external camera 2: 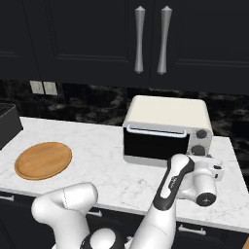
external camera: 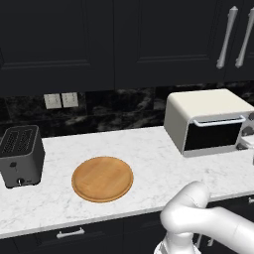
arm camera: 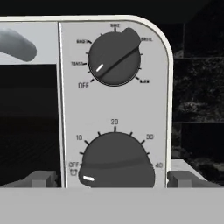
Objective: Pick up the kebab skewer and baguette bread, and place them inside the toaster oven. Close the toaster oven door and start by setting the timer.
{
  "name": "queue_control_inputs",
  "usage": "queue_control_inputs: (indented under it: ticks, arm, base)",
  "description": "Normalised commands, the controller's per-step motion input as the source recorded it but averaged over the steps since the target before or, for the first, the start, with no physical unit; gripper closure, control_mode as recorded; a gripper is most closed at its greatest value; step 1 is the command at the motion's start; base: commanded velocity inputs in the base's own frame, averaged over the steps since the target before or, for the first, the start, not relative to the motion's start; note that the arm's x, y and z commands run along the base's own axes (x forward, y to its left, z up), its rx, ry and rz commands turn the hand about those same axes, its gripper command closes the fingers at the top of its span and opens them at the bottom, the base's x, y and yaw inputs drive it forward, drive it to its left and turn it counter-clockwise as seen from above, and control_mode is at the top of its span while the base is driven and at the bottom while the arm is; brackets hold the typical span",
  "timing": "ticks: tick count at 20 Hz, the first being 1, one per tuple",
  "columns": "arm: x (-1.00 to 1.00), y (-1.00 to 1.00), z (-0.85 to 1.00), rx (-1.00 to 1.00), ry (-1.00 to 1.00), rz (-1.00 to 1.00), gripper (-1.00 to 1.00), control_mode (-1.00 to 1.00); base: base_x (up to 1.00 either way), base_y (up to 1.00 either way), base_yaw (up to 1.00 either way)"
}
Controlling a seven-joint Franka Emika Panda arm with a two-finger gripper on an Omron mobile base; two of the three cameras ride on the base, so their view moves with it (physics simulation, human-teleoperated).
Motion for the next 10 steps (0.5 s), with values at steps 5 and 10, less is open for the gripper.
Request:
queue_control_inputs:
  ticks: [5,10]
  arm:
    - [0.26,0.0,0.0,0.0,0.0,0.0,-1.0,-1.0]
    - [0.16,0.0,-0.03,0.0,0.0,0.0,-1.0,-1.0]
  base:
    - [0.0,0.0,0.0]
    - [0.0,0.0,0.0]
